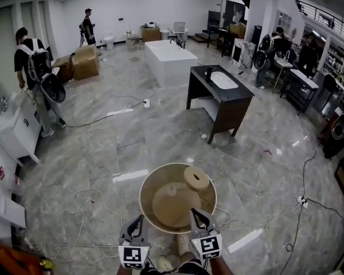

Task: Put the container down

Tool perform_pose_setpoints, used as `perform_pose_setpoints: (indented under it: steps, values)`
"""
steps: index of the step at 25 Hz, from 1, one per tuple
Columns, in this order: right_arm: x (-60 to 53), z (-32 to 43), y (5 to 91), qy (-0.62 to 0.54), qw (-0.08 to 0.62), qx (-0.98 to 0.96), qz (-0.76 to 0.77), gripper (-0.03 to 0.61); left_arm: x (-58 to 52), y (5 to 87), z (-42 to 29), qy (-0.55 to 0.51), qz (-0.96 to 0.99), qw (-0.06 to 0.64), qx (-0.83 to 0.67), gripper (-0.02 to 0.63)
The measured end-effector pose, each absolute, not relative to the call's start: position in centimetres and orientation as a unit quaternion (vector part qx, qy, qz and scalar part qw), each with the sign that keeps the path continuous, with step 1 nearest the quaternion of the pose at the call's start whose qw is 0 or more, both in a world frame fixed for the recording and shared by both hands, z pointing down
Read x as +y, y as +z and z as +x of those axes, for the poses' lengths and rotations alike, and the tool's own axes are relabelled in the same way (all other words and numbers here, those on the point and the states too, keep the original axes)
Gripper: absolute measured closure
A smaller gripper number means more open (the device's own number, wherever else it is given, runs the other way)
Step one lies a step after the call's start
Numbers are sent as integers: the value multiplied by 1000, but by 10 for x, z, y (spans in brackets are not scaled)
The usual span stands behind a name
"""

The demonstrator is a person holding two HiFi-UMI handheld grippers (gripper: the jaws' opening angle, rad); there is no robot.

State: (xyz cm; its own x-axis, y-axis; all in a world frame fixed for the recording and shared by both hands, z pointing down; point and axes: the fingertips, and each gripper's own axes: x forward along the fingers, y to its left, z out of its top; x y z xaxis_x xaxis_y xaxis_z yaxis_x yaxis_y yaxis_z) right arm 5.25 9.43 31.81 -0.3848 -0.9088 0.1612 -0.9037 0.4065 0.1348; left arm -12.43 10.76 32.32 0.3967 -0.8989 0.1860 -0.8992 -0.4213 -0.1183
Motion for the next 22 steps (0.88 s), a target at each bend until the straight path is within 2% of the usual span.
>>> perform_pose_setpoints:
  steps: [22]
  values:
    - [155,41,301,-32,90,-836,540,578,162,308,-131,98,837,-10,-539,588]
